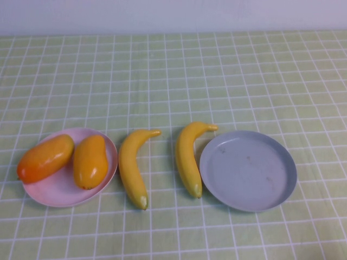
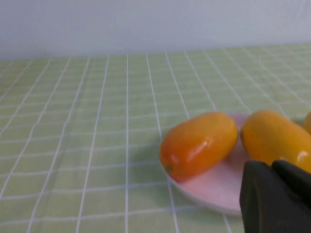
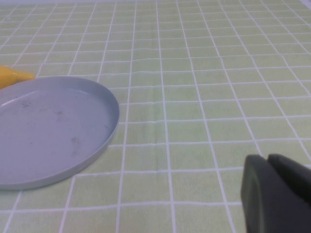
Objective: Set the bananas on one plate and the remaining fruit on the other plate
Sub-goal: Put another type of fruit in the right plate
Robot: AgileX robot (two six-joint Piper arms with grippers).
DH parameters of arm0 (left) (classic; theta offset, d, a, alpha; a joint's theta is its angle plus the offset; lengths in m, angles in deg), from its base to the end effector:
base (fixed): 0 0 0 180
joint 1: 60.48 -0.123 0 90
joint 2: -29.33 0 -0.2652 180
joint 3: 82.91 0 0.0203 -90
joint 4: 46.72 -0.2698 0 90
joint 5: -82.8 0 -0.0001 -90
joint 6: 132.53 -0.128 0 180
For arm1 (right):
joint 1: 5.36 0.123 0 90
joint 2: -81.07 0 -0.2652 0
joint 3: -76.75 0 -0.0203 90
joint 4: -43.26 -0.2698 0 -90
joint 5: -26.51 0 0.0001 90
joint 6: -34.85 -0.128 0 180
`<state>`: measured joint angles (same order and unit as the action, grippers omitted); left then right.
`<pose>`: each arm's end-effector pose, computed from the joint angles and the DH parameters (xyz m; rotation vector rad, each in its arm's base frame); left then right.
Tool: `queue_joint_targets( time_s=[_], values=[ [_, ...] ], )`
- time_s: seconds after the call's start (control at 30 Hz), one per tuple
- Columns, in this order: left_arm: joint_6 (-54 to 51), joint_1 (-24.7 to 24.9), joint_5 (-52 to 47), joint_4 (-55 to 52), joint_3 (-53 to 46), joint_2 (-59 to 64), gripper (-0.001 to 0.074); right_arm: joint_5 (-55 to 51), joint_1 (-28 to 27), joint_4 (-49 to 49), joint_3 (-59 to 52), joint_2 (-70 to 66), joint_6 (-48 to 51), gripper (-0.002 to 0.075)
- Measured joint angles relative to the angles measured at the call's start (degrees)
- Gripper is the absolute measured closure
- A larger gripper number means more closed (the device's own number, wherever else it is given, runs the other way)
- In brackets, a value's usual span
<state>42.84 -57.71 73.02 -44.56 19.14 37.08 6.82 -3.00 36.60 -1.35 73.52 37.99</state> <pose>0.1320 -0.0072 0.1869 0.0815 1.6643 -0.0089 0.1277 0.0103 0.1649 -0.0150 1.8374 0.1032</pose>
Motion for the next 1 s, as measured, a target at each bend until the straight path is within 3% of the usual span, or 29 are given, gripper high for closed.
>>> queue_joint_targets(
  time_s=[0.27, 1.0],
  values=[
    [0.44, 0.00, -11.63, -1.46, -0.08, 0.00, 0.0735, 0.00, 0.00, 0.00, 0.00, 0.00, 0.00, 0.0743],
    [0.57, 0.00, -11.72, -1.68, -0.08, 0.00, 0.0735, 0.00, 0.00, 0.00, 0.00, 0.00, 0.00, 0.0743]
  ],
)
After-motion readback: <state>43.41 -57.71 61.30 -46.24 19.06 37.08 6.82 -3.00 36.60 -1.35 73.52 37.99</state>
